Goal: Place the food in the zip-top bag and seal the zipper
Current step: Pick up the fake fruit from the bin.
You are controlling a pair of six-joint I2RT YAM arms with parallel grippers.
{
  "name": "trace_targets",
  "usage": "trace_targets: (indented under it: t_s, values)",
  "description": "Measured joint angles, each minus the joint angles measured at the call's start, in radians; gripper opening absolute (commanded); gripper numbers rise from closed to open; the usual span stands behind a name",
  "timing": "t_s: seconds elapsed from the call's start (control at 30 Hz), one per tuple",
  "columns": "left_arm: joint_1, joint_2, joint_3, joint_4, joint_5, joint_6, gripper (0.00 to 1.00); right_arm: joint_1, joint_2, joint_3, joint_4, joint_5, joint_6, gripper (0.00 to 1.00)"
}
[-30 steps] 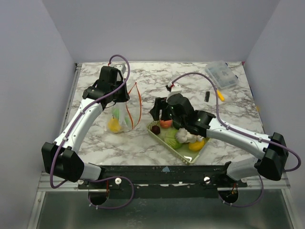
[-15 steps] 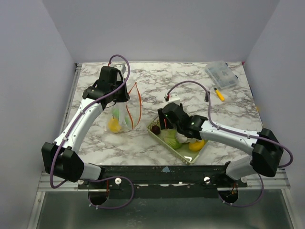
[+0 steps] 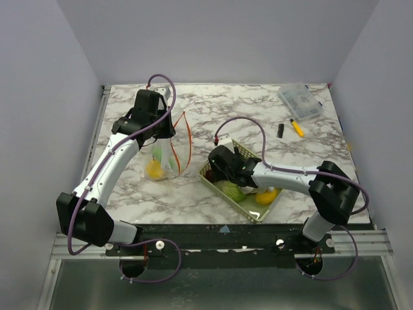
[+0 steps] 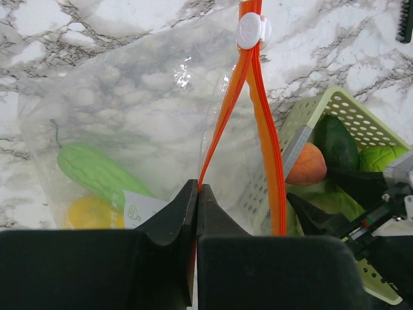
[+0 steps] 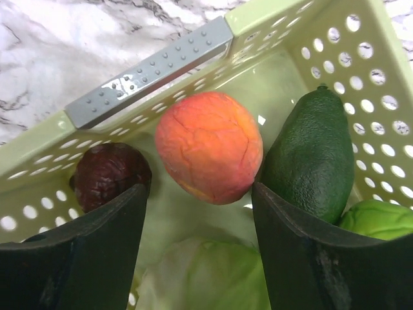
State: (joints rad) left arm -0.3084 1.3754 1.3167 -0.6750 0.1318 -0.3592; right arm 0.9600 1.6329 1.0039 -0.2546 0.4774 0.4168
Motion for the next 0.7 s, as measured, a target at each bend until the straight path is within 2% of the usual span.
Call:
trace_targets:
  t_s: [0.2,0.4,0.7]
  values:
    - [0.0,0.0,0.0,0.0,0.0,0.0,0.0,0.0,0.062,0.0,0.008,0.0,-0.004,0.66]
    - [0.0,0.0,0.0,0.0,0.0,0.0,0.0,0.0,0.077,0.0,0.019,0.021,-0.017,0.75]
    - [0.0,0.0,0.0,0.0,0.0,0.0,0.0,0.0,0.104,0.006,0.035,0.063,-0.053,0.73]
